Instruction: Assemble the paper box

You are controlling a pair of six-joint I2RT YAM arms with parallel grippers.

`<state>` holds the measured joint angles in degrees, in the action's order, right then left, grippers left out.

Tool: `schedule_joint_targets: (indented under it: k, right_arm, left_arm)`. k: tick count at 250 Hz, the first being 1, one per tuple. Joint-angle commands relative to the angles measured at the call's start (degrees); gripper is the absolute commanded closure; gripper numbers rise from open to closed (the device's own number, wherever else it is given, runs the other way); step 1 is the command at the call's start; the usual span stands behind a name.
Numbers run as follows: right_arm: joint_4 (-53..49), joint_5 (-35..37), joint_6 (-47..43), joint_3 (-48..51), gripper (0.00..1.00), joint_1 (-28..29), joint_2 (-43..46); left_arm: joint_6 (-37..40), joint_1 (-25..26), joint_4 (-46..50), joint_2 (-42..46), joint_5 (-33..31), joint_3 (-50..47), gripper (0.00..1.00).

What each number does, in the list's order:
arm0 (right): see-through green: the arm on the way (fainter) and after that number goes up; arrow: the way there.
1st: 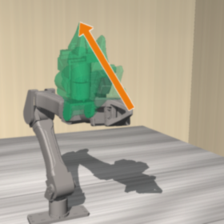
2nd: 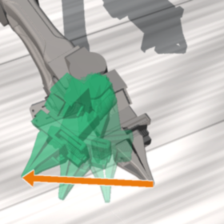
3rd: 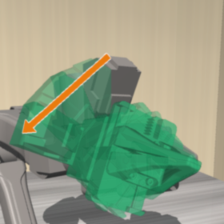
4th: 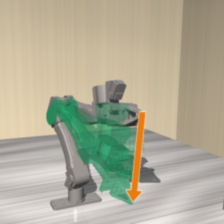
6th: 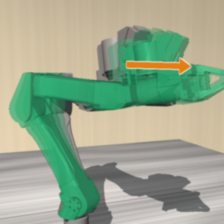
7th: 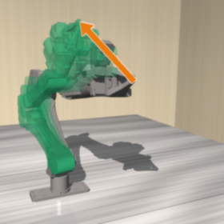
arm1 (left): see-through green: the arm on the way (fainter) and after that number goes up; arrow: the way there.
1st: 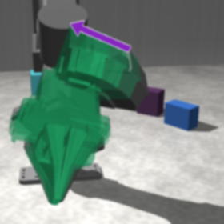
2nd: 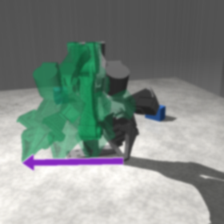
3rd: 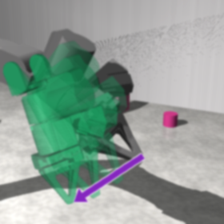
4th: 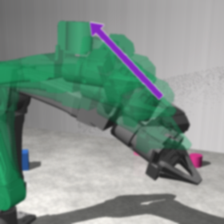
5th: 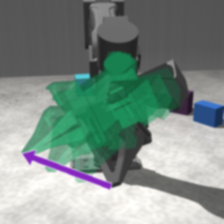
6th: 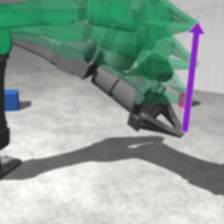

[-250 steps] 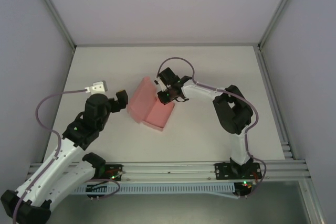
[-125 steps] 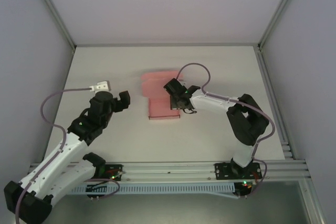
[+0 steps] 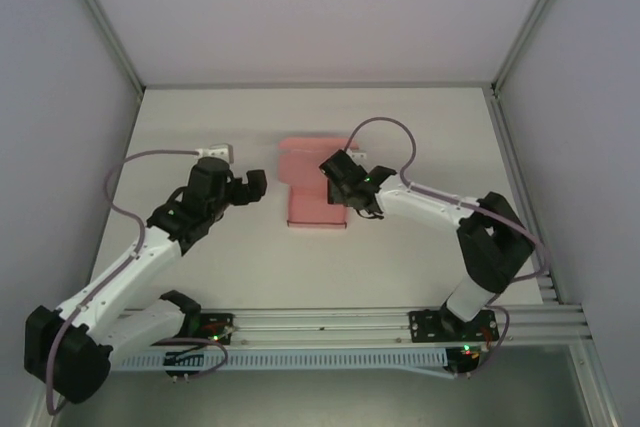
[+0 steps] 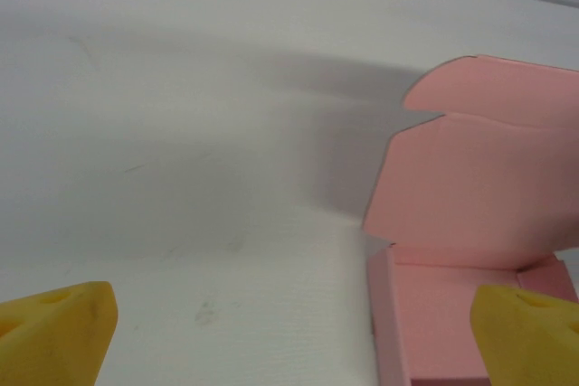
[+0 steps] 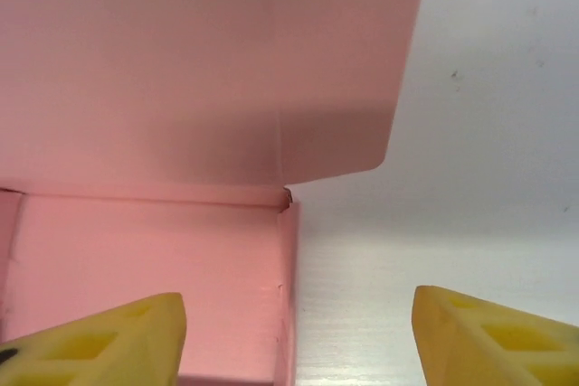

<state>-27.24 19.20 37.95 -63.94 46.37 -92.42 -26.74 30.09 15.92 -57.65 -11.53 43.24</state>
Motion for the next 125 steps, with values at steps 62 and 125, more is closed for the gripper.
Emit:
schedule_joint_targets:
  k: [62, 125]
  right_arm:
    - [16.51, -26.45, -27.75, 4.02, 0.0, -15.44, 7.26]
    - [10.9, -33.23, -36.85, -5.07, 0.11, -20.4, -2.95]
  left_arm:
    - [20.31, -13.17, -9.97, -22.04, 38.08, 11.06, 0.0]
    - [35.56, -14.79, -2.89, -40.25, 40.8, 23.74, 0.0]
